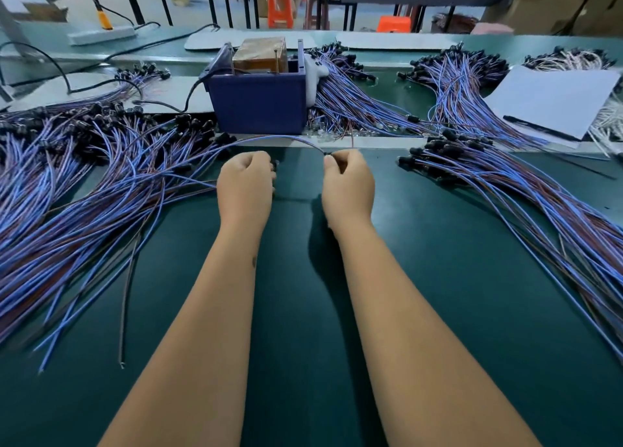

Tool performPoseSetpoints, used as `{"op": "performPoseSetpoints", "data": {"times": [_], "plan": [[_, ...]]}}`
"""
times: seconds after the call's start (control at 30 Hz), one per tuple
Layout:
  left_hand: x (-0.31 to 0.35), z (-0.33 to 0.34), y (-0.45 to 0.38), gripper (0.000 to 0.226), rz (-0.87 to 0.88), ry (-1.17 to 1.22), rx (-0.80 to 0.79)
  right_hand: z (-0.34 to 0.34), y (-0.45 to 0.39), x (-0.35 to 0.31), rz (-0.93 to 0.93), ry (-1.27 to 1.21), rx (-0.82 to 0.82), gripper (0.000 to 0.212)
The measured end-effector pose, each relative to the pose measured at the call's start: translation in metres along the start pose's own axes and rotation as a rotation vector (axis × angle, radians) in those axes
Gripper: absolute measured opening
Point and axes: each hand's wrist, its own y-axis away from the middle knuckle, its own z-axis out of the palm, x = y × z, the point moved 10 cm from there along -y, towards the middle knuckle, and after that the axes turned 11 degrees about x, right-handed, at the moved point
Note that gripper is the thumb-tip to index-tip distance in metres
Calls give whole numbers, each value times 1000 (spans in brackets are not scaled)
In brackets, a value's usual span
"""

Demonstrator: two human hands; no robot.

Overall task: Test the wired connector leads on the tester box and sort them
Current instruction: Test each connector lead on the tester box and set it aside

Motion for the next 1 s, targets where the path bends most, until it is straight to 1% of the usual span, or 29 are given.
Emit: {"op": "performPoseSetpoints", "data": {"times": [0.07,0.1,0.13,0.2,0.27,0.33,0.4,0.43,0.5,0.57,0.63,0.67,0.73,0.77,0.93,1.0], "plan": [[0,7,-1,7,-27,119,-25,-2,-1,-1,23,-115,-51,7],[0,10,-2,8,-54,186,-41,0,0,-4,22,-168,-107,10],[-2,12,-3,15,-100,269,-51,3,2,-7,16,-200,-170,14],[0,12,-4,18,-172,447,-56,13,8,-11,10,-197,-276,18],[4,6,-6,15,-173,549,-29,22,14,-11,10,-159,-347,18],[5,-3,-9,15,-135,485,31,30,23,-13,9,-148,-415,15],[3,-7,-11,18,-118,380,46,34,27,-16,20,-182,-452,24],[3,-4,-9,20,-131,336,16,32,26,-17,49,-221,-437,28],[4,13,2,20,-162,220,-129,26,19,-15,115,-293,-366,29],[5,35,21,23,-155,63,-325,20,11,-11,138,-322,-297,31],[6,52,39,32,-60,-105,-468,17,8,-8,155,-353,-248,28],[7,57,45,37,11,-176,-506,15,7,-6,160,-358,-229,23],[9,61,49,40,124,-259,-524,13,7,-5,145,-332,-210,18],[9,61,49,38,148,-271,-521,13,6,-5,135,-322,-209,19],[8,58,46,28,175,-300,-536,18,10,-7,145,-372,-276,18],[10,58,47,26,191,-323,-553,17,9,-6,149,-385,-270,19]]}}
